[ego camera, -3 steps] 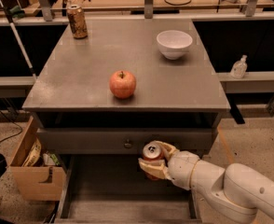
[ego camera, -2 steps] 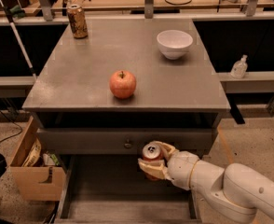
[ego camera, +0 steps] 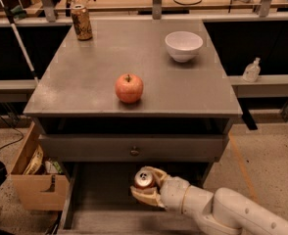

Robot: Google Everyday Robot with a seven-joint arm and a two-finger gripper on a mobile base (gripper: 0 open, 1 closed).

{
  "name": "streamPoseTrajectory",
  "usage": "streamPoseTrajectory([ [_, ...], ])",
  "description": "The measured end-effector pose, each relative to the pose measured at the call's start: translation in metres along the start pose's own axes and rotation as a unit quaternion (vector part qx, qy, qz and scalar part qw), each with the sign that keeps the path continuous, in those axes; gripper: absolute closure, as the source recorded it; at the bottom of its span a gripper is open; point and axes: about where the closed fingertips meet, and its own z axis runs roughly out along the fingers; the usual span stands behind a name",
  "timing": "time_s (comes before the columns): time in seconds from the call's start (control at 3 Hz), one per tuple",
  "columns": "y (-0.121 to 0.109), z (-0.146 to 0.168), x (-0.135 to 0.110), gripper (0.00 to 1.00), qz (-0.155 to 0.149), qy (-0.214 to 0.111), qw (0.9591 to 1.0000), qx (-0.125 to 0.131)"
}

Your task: Place coke can into middle drawer

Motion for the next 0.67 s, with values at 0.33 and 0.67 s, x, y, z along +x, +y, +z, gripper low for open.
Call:
streamPoseTrajectory([
  [0.33, 0.030, 0.043, 0.042, 1.00, -0.015, -0.040, 0.9969, -0.066],
  [0.67, 0.050, 0.080, 0.067, 1.00, -0.026, -0.060, 0.9908, -0.119],
])
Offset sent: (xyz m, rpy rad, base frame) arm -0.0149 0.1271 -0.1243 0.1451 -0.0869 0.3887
